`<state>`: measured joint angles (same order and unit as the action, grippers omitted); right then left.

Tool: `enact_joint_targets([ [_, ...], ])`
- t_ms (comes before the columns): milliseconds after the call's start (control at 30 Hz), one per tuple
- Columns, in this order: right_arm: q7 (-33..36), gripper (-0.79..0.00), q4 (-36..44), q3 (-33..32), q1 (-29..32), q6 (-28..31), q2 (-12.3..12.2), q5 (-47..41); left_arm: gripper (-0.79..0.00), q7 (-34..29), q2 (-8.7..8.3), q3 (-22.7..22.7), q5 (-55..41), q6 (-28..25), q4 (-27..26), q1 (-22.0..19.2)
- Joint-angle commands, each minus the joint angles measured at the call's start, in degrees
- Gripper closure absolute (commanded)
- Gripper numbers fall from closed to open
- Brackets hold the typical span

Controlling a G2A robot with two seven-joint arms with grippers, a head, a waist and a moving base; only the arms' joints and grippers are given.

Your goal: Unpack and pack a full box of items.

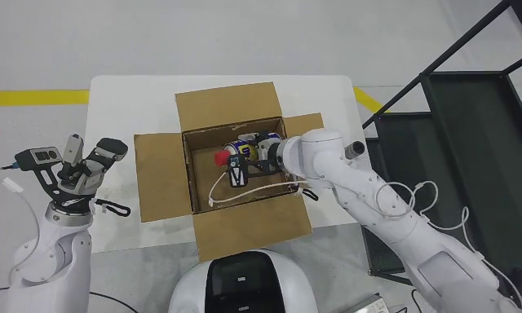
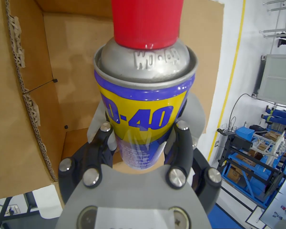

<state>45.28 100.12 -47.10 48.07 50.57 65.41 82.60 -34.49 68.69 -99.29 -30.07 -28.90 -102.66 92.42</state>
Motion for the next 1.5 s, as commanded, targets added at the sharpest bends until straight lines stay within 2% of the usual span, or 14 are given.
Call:
enact_joint_targets([
  [0, 1.7, 0.0, -3.64, 1.95, -2.77, -0.06, 0.9, -2.96, -0.785, 0.0, 0.0, 0.0, 0.0, 0.0, 0.0, 0.0],
  [267, 6.3, 0.0, -12.45, 7.9, -8.82, -1.59, 3.73, -7.97, -0.785, 0.0, 0.0, 0.0, 0.0, 0.0, 0.0, 0.0],
  [533, 5.89, 0.0, -18.97, 13.23, -12.27, -3.27, 6.47, -8.32, -0.785, 0.0, 0.0, 0.0, 0.0, 0.0, 0.0, 0.0],
  [600, 5.38, -0.04, -20.64, 14.22, -12.9, -3.83, 7.1, -8.1, -0.785, 0.0, 0.0, 0.0, 0.0, 0.0, 0.0, 0.0],
  [700, 4.92, -0.188, -23.04, 15.5, -13.72, -4.67, 8.02, -8.01, -0.785, 0.0, 0.0, 0.0, 0.0, 0.0, 0.0, 0.0],
  [733, 4.78, -0.265, -23.85, 15.81, -13.97, -5.02, 8.31, -8.11, -0.785, 0.0, 0.0, 0.0, 0.0, 0.0, 0.0, 0.0],
  [767, 4.29, -0.391, -24.19, 16.16, -14.31, -5.1, 8.59, -7.77, -0.785, 0.0, 0.0, 0.0, 0.0, 0.0, 0.0, 0.0],
  [800, 4.23, -0.76, -24.91, 16.44, -14.47, -5.17, 8.82, -7.81, -0.785, 0.0, 0.0, 0.0, 0.0, 0.0, 0.0, 0.0],
  [833, 4.42, -0.785, -25.46, 16.7, -14.68, -5.28, 9.04, -7.76, -0.785, 0.0, 0.0, 0.0, 0.0, 0.0, 0.0, 0.0],
  [1000, 4.87, -0.785, -25.95, 17.14, -14.97, -5.51, 9.69, -7.95, -0.785, 0.0, 0.0, 0.0, 0.0, 0.0, 0.0, 0.0],
  [1133, 4.84, -0.785, -23.72, 15.81, -14.03, -5.57, 9.21, -7.94, -0.785, 0.0, 0.0, 0.0, 0.0, 0.0, 0.0, 0.0],
  [1300, 1.68, -0.785, -17.48, 11.47, -11.38, -3.05, 7.49, -10.33, -0.785, 0.0, 0.0, 0.0, 0.0, 0.0, 0.0, 0.0],
  [1467, -1.45, -0.785, -10.2, 3.71, -6.63, 1.93, 4.52, -14.73, -0.785, 0.0, 0.0, 0.0, 0.0, 0.0, 0.0, 0.0],
])
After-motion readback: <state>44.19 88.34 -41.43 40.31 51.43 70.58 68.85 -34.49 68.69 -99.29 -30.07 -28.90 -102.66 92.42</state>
